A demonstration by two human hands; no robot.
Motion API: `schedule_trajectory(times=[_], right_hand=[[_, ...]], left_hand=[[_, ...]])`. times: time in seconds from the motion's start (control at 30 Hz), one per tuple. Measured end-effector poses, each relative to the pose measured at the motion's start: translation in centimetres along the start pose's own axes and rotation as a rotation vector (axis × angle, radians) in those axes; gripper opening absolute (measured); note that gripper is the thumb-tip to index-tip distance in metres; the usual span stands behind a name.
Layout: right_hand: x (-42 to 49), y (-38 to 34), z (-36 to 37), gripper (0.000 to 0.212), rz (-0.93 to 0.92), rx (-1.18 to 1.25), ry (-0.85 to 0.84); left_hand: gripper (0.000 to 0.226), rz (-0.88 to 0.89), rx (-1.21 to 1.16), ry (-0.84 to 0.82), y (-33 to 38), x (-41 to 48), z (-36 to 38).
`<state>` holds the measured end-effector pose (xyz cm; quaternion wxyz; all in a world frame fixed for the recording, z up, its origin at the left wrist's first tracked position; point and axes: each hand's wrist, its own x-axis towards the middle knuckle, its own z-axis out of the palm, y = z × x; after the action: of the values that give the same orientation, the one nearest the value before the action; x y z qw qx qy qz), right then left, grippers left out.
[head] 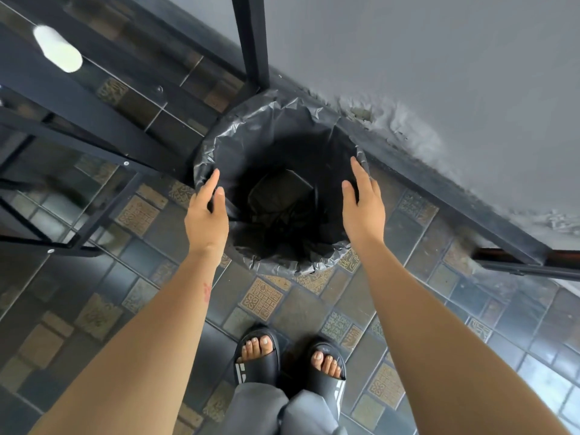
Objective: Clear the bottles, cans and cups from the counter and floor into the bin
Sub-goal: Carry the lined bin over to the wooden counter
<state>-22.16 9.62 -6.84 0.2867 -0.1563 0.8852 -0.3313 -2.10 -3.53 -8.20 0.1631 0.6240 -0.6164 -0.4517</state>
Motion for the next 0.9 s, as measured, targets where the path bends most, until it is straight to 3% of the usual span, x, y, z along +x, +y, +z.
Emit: schedule_trajectory(times=[0.33, 0.67, 0.9], right_hand=[[-5.4, -1.9, -4.2, 0.042, 0.080, 0.121, 0.055], [-18.5, -14.1, -19.2, 0.041, 0.034, 0.078, 0.024], [-27.2, -21.5, -28.2, 0.042, -0.126, 0.133, 0.025]], left_hand=[[0.041, 0.000, -0.055, 0.030, 4.7, -4.6, -3.5], [0.045, -0.043, -0.146, 0.036, 18.7, -17.2, -14.9], [0.048, -0.034, -0.240, 0.102, 26.8, -26.1, -23.0]])
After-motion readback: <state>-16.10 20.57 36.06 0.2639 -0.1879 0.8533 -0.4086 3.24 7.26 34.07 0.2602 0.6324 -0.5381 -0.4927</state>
